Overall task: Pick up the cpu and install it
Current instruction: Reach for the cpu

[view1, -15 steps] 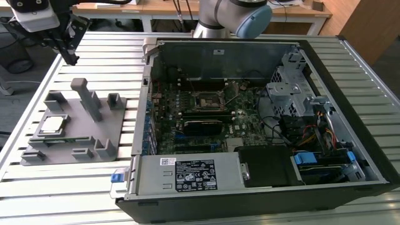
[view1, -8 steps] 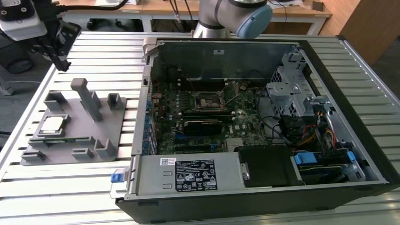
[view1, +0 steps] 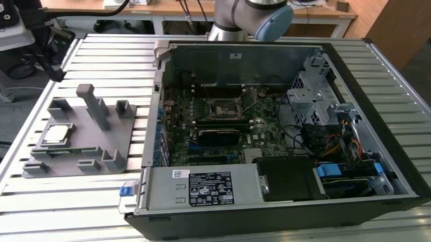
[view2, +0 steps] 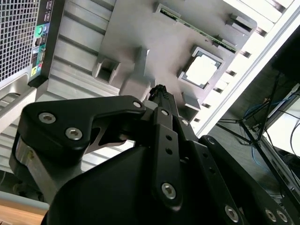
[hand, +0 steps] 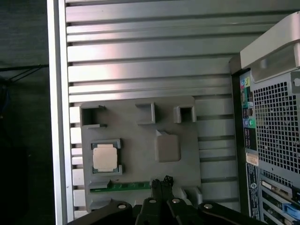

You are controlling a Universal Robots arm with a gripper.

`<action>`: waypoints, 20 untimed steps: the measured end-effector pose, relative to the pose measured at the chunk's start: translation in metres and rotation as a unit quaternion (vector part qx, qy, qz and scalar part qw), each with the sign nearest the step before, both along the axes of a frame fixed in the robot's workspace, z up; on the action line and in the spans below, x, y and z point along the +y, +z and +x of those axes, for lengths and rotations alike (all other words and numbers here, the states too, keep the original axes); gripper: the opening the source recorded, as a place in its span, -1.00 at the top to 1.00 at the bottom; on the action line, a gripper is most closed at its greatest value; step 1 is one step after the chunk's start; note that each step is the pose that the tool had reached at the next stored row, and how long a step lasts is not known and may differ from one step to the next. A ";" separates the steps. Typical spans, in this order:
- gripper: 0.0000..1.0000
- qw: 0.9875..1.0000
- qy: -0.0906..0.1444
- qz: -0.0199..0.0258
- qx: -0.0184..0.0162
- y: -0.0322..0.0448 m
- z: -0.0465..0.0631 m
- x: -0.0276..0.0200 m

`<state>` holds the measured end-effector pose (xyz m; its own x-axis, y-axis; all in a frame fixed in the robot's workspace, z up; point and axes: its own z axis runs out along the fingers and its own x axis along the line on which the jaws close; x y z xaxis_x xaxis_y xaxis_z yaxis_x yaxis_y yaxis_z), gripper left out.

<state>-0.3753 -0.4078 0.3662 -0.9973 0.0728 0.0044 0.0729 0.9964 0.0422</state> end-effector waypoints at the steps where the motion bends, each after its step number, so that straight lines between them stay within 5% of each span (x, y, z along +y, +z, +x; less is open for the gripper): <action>1: 0.77 1.000 0.000 0.000 0.000 -0.0002 -0.003 0.0000; 20: 0.77 1.000 0.000 0.000 0.000 -0.0025 -0.035 0.0000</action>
<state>-0.4105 -0.4078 0.3637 -0.9973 0.0729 0.0052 0.0730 0.9964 0.0421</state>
